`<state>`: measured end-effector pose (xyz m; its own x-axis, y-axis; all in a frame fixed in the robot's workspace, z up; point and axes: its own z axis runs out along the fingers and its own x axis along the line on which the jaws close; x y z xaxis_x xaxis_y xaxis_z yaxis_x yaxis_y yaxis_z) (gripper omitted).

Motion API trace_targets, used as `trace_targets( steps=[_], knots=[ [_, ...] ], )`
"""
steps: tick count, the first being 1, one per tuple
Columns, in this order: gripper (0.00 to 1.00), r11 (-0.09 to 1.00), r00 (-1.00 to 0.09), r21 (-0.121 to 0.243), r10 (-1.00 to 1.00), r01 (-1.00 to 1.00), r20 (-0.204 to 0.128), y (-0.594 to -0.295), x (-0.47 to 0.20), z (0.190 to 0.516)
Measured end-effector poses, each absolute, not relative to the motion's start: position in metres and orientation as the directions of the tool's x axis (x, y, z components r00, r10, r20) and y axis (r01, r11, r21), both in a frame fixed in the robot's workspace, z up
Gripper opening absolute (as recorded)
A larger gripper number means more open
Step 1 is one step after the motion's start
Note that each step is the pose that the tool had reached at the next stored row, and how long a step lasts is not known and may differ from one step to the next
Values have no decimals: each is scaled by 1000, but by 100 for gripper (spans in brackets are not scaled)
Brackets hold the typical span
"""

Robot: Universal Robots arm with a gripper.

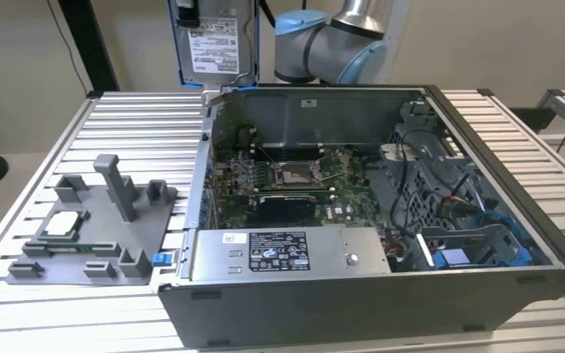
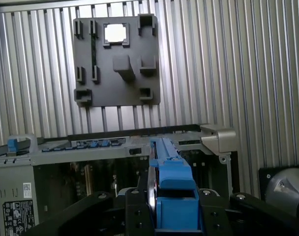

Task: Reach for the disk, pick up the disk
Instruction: 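Pick up the disk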

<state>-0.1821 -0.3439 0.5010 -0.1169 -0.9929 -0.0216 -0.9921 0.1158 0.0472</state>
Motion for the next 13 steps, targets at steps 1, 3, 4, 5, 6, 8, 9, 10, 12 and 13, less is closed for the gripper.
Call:
trace_targets(
  steps=[1,3,4,5,6,8,9,10,12,13],
  knots=[
    [0,116,-117,47,-993,-992,-22,-344,-179,501],
    [0,116,-117,48,-993,-992,-22,-344,-172,501],
    [0,116,-117,48,-993,-992,-22,-344,-169,501],
    [0,116,-117,48,-993,-992,-22,-344,-166,501],
    [0,116,-117,48,-993,-992,-21,-344,-163,501],
    [0,116,-117,48,-993,-992,-21,-344,-156,501],
    [0,116,-117,48,-993,-992,-21,-344,-153,501],
    [0,116,-117,49,-993,-992,-21,-344,-150,501],
    [0,116,-117,49,-993,-992,-21,-344,-143,501],
    [0,116,-117,49,-993,-992,-21,-344,-140,501]
  ],
)
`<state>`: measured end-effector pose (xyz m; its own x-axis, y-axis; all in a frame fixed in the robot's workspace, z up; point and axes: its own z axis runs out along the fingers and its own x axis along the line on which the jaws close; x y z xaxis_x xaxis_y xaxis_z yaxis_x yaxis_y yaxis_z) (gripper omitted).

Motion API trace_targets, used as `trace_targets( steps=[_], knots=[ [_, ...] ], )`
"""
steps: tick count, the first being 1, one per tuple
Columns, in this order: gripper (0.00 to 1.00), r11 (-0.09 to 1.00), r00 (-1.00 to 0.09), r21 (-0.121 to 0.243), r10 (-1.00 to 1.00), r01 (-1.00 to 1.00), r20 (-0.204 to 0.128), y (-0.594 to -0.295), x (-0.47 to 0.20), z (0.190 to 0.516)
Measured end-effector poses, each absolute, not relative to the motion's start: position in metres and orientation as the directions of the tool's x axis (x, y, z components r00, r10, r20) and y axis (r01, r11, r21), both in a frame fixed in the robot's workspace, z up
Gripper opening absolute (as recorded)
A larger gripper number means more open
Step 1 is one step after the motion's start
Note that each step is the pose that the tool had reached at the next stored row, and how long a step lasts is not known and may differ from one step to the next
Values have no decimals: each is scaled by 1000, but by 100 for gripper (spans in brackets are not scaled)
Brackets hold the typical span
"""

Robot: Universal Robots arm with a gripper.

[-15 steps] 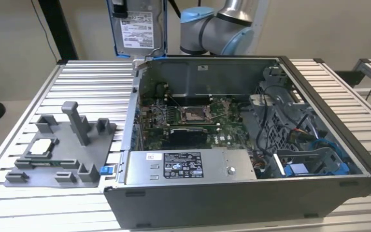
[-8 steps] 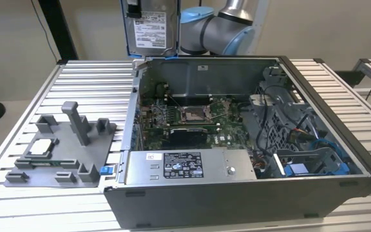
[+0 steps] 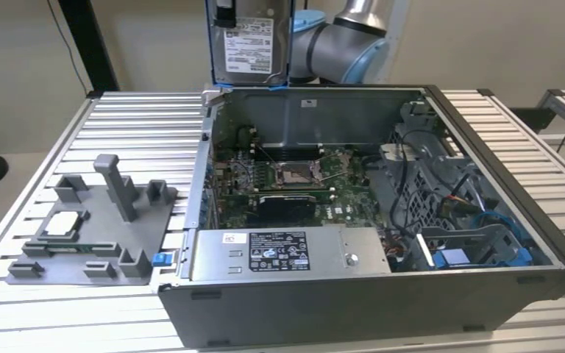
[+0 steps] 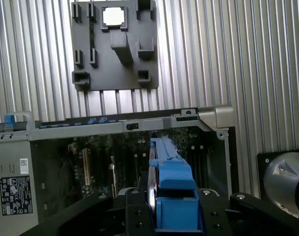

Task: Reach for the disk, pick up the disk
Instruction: 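Pick up the disk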

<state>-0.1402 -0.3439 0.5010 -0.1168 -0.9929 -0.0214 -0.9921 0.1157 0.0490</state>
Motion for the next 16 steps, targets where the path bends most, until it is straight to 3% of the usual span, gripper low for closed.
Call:
trace_targets(
  steps=[16],
  knots=[
    [0,116,-117,51,-993,-992,-21,-344,-89,501]
  ],
)
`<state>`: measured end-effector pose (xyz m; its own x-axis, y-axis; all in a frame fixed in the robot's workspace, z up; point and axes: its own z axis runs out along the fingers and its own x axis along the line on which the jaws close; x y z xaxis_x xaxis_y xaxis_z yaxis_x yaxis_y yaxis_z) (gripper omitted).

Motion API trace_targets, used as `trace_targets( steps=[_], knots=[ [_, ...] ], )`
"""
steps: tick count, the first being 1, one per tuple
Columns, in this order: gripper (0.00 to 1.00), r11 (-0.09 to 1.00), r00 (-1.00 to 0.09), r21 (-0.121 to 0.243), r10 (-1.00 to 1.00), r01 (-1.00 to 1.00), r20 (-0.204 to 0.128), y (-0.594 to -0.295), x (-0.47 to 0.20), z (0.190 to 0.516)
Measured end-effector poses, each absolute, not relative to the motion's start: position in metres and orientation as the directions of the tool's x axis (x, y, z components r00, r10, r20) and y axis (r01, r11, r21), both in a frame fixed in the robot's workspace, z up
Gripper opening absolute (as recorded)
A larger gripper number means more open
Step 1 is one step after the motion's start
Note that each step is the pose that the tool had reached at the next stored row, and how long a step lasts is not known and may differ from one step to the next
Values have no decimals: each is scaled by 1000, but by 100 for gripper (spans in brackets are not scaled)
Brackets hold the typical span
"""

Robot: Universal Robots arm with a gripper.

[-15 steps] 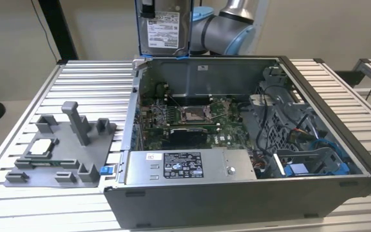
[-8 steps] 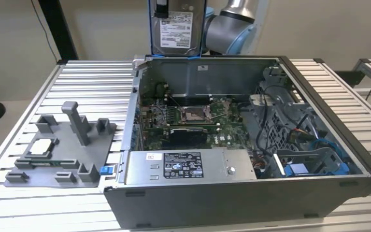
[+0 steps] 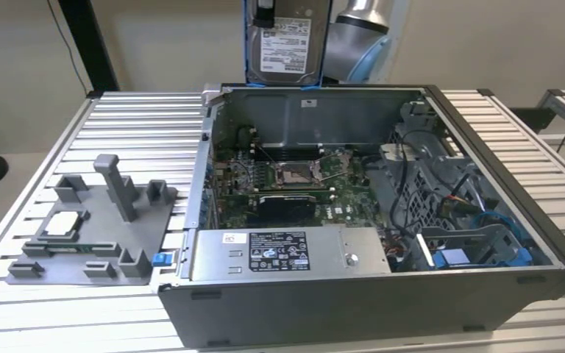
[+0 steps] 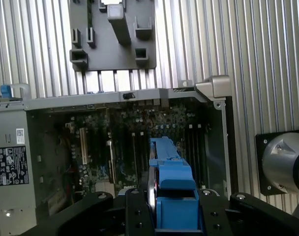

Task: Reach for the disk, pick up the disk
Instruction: 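Pick up the disk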

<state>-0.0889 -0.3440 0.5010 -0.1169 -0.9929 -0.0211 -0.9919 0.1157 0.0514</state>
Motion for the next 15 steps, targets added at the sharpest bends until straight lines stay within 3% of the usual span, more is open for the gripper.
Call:
trace_targets(
  steps=[15],
  knots=[
    [0,116,-117,53,-993,-992,-21,-344,-42,501]
  ],
)
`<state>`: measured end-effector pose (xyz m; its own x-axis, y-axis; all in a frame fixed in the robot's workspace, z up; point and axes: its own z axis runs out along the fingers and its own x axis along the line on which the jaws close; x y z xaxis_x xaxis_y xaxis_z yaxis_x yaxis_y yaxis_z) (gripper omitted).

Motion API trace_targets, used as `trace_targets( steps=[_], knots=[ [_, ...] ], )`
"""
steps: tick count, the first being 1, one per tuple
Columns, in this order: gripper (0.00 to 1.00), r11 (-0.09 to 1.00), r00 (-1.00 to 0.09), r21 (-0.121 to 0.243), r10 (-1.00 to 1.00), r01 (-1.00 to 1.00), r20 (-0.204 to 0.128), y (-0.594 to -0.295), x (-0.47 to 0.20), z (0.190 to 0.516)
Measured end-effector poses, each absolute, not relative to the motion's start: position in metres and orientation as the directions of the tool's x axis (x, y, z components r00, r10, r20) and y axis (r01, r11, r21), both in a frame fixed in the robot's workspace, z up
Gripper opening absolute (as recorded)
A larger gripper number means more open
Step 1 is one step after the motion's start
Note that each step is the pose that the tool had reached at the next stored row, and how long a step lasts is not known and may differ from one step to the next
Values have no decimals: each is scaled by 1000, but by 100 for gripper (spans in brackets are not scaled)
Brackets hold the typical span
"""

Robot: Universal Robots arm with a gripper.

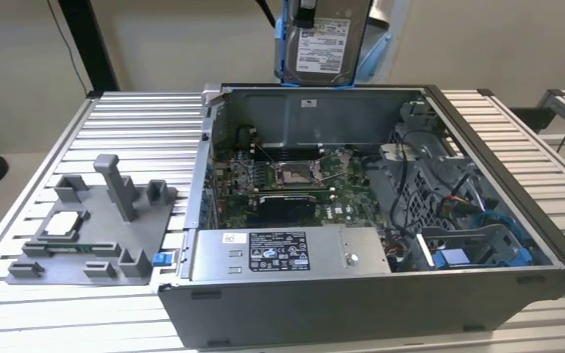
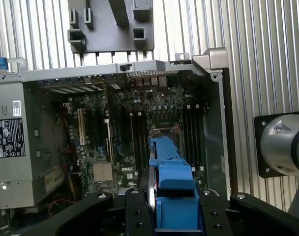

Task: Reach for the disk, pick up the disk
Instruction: 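Pick up the disk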

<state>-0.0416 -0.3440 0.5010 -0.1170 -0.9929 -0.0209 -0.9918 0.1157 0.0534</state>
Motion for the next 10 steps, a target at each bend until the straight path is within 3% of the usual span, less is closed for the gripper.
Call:
trace_targets(
  steps=[10],
  knots=[
    [0,116,-117,55,-993,-992,-21,-344,-9,501]
  ],
)
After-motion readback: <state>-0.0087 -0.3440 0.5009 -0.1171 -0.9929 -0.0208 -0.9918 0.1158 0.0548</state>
